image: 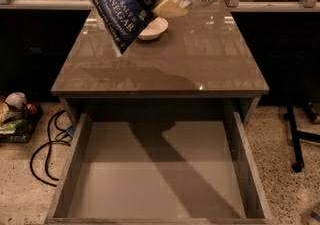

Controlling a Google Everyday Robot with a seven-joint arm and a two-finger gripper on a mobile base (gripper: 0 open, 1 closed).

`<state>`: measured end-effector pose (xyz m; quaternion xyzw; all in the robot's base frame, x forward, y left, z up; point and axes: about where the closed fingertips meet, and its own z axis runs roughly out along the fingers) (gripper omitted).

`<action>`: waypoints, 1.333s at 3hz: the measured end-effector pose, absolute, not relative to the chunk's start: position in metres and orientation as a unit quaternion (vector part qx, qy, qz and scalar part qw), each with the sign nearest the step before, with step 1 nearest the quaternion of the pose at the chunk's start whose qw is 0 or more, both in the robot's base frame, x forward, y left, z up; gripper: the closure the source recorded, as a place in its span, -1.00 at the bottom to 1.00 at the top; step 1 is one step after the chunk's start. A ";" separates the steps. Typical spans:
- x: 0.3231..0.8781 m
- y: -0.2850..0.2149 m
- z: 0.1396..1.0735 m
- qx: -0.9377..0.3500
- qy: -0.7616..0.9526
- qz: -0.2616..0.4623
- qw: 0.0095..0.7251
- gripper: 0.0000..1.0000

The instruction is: Pick blue chip bag from top drawer and place on counter

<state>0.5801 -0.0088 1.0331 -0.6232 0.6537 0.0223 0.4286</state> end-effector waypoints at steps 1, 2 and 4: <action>0.619 -0.039 1.061 -0.596 0.669 0.003 0.444 1.00; 0.649 -0.084 1.085 -0.552 0.693 -0.017 0.463 1.00; 0.660 -0.179 1.063 -0.437 0.755 -0.023 0.488 1.00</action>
Offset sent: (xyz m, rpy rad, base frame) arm 0.1036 -0.1323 0.0784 0.0927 -0.0909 -0.3092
